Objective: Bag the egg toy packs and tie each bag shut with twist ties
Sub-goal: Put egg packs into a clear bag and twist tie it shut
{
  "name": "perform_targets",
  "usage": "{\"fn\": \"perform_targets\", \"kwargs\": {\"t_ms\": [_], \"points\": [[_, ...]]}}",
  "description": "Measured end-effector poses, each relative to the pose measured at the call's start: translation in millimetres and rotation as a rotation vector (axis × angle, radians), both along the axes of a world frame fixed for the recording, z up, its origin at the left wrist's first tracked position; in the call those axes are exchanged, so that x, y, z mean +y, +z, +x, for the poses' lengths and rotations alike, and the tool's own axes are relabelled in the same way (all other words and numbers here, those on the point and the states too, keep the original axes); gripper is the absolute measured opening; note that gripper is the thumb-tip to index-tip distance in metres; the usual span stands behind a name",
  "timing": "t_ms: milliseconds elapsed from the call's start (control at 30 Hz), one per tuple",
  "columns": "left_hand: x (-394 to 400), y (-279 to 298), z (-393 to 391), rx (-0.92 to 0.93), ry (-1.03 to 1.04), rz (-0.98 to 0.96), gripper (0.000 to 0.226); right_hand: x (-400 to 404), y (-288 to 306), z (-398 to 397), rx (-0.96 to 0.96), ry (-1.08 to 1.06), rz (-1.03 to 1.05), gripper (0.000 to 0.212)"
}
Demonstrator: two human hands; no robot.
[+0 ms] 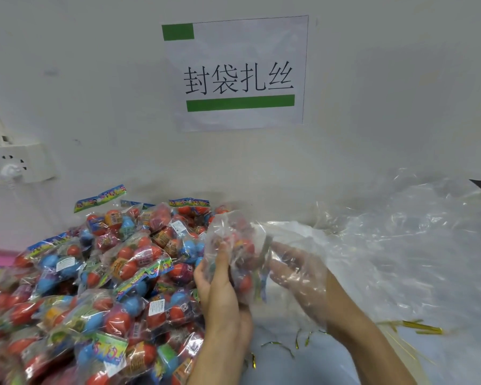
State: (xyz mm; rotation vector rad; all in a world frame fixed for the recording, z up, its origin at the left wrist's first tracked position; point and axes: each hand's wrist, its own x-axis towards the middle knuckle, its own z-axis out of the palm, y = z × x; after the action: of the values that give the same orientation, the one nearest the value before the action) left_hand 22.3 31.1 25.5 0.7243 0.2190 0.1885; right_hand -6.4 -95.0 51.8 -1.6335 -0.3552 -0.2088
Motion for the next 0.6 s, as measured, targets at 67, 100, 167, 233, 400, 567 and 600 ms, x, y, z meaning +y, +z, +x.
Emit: {"fn": "perform_targets", "kwargs": {"t_ms": [67,100,167,233,400,567,600], "points": [[2.9,3.2,1.1,-0.011,0.009,-0.013,0.059,-15.2,2.5,-0.9,0.018,-0.033,0.015,0.007],[3.3,4.2,1.1,-0.015,0.002,-0.015,0.055,-23.5,3.7,-2.3,0.028,-0.037,0.034,0.007],[4.4,5.3,0.1,-0.018,-0.021,-0.027,0.049,-39.6,6.9,-6.3,0.02,-0.069,0.062,0.012],[4.8,7.3,-0.7,0.004,-0.05,-0.067,0.05,-52.7,11.7,-10.5,-0.013,-0.167,0.144,0.019],[4.2,15.4,-4.7,0.01,-0.204,-0.203,0.045,-69.7,0.9,-7.0,0.015,-0.513,0.069,0.049],[2.9,19.9,-7.8,-0.046,-0.268,-0.282,0.044,-42.4,-5.2,-8.2,0.136,-0.142,-0.254,0.061],[1.0,19.2,-7.4,-0.047,-0.272,-0.262,0.043,-34.9,-6.5,-7.4,0.124,-0.083,-0.256,0.071]]}}
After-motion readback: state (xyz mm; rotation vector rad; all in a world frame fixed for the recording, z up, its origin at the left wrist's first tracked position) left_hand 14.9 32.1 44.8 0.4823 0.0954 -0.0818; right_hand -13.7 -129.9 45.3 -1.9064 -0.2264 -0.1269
